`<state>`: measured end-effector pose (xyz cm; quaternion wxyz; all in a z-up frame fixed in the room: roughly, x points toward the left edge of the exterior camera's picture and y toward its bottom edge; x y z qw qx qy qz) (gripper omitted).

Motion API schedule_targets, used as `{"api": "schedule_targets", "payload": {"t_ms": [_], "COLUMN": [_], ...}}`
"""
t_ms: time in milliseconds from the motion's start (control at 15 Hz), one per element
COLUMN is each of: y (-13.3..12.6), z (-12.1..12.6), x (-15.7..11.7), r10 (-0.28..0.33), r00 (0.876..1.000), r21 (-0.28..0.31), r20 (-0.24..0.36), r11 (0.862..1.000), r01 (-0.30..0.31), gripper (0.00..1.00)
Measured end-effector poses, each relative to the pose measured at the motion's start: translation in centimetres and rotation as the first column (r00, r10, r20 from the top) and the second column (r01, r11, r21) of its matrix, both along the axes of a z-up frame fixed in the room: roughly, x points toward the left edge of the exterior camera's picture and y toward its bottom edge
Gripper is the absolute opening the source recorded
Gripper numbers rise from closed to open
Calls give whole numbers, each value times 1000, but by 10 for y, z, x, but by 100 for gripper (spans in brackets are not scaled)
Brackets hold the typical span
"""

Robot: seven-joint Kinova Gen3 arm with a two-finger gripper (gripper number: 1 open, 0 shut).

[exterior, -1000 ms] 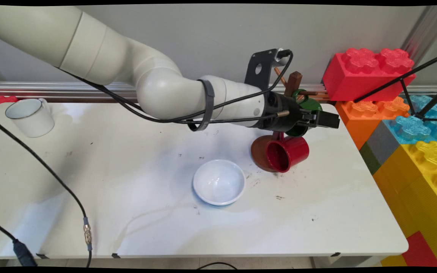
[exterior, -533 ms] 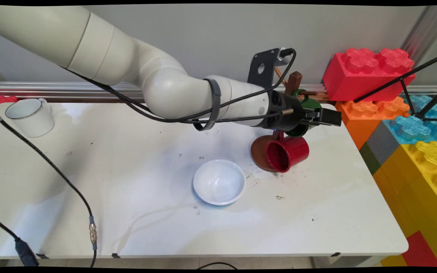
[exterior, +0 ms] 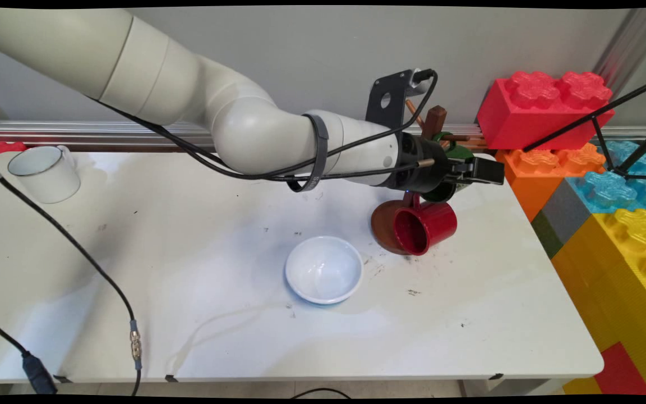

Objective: Pick up the green mug from the rack, then place the picked object on the table

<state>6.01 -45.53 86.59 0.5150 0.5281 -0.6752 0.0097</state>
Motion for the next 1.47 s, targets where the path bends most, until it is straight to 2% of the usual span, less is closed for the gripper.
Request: {"api": "schedule_targets", "payload": {"t_ms": [67,133,1467], "y": [0,0,1], "z": [0,1,1], "x": [0,0,9], "r10": [1,3,12], "r00": [1000,1000,1000], "r21": [1,1,18], "r20": [-1,-2,9], "r11": [1000,1000,1000], "r01": [-1,-3,-12], "gripper": [100,0,0]}}
